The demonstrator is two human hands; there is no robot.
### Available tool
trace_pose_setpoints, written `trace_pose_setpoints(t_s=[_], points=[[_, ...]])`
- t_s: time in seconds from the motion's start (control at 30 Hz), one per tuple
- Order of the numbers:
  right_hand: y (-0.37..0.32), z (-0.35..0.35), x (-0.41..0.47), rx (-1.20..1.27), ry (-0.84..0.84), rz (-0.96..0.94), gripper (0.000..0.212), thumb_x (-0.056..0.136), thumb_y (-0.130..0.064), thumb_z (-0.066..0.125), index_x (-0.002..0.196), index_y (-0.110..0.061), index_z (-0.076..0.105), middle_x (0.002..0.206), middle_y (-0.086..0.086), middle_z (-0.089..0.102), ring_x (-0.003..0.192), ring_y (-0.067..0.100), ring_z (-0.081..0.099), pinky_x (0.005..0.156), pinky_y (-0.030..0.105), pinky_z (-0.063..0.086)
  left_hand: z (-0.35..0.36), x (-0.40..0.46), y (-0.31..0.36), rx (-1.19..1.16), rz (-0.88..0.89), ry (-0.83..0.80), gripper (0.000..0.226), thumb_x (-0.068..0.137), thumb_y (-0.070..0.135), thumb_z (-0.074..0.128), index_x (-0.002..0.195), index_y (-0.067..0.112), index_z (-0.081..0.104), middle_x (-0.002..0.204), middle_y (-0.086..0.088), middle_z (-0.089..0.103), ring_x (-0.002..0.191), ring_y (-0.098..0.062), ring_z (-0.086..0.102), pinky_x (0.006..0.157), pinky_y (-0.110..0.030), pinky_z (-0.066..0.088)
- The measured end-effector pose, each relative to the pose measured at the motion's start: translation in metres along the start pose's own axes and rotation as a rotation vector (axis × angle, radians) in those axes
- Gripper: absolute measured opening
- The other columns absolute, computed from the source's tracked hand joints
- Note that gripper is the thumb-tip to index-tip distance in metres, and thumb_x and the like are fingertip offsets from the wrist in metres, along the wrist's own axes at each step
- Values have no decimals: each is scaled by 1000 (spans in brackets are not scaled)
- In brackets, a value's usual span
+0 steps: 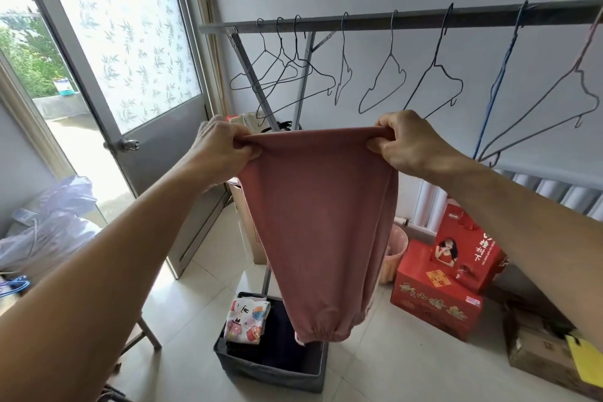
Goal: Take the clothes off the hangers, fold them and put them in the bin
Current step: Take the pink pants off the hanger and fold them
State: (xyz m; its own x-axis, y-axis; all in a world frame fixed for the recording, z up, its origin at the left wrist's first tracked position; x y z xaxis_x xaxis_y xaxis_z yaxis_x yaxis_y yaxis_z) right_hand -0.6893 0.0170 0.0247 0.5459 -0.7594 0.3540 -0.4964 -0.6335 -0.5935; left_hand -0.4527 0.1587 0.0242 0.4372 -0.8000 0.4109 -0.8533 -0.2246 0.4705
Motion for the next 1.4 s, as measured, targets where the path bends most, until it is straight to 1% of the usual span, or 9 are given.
trace_pose_setpoints(t_s=[0.23, 0.4, 0.47, 0.53, 0.7, 0.87, 1.1, 1.27, 1.4], points=[[-3, -11, 1, 597, 13, 39, 9, 90, -12, 67, 84, -17, 70, 77, -5, 70, 72, 8, 65, 68, 19, 51, -3, -12, -17, -846, -219, 188, 5, 86, 10, 70, 82, 13, 72, 61, 10, 69, 54, -4, 61, 54, -20, 50], [-15, -9, 9, 725, 119, 26, 12, 94, -14, 62, 93, -19, 73, 91, -2, 74, 86, 11, 70, 81, 26, 56, 16, -25, -21, -1381, -291, 141, 38, 73, 41, 78, 95, 11, 71, 87, -4, 76, 77, -18, 72, 66, -31, 60], [-19, -11, 12, 726, 129, 20, 16, 95, -13, 59, 94, -19, 73, 93, -1, 74, 89, 12, 69, 85, 27, 56, 43, -40, -18, -1294, -277, -125, 67, 59, 52, 86, 105, 6, 70, 100, -10, 76, 89, -23, 73, 75, -33, 60], [-18, -8, 14, 725, 114, 26, 17, 96, -12, 56, 95, -16, 73, 93, 0, 73, 90, 14, 68, 88, 29, 55, 68, -56, -21, -1135, -312, -253, 51, 64, 30, 88, 102, 1, 70, 97, -11, 76, 87, -22, 73, 79, -30, 60], [2, -11, 10, 818, 38, 182, 15, 95, -18, 61, 87, -10, 70, 80, 5, 71, 80, 19, 67, 75, 31, 59, 79, -59, -24, -1302, -446, -208, 26, 79, 17, 69, 98, -2, 71, 93, -14, 75, 79, -20, 73, 76, -31, 61], [42, 46, -55, 884, -377, 338, 35, 73, -18, 82, 105, -6, 72, 102, 11, 75, 95, 27, 72, 82, 38, 58, 94, -72, -17, -1305, -559, -183, 15, 93, 11, 61, 95, -2, 69, 81, -12, 75, 65, -17, 72, 61, -27, 60], [56, 70, -56, 1087, -243, 445, 32, 79, -9, 72, 107, 4, 68, 92, 16, 74, 77, 22, 73, 62, 28, 59, 87, -79, -34, -1296, -572, -75, 15, 95, 12, 60, 103, 4, 70, 79, -8, 74, 67, -13, 71, 58, -22, 57], [78, 103, -70, 693, -196, 479, 18, 84, -9, 73, 101, -11, 71, 93, 6, 77, 85, 19, 73, 82, 32, 57, 98, -102, -51, -998, -527, -215, 21, 86, 7, 70, 106, 2, 70, 100, -11, 76, 101, -29, 70, 84, -33, 57], [77, 106, -66, 755, -26, 493, 65, 85, -9, 73, 143, -16, 45, 118, 2, 59, 109, 18, 60, 97, 30, 48, 98, -96, -68, -891, -622, 2, 44, 83, 13, 77, 122, 4, 60, 112, -12, 71, 100, -22, 65, 88, -31, 51]])
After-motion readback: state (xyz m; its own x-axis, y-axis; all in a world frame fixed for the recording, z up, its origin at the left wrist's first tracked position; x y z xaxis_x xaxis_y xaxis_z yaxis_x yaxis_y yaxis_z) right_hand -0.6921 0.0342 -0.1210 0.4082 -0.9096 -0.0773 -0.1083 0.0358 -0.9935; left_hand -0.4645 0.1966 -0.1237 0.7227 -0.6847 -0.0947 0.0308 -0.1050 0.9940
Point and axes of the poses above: each hand's wrist, its own x-axis towards the middle knuckle, its own z-axis out of the palm, y = z × x, the point moved 6 cm from there along x, towards the middle knuckle
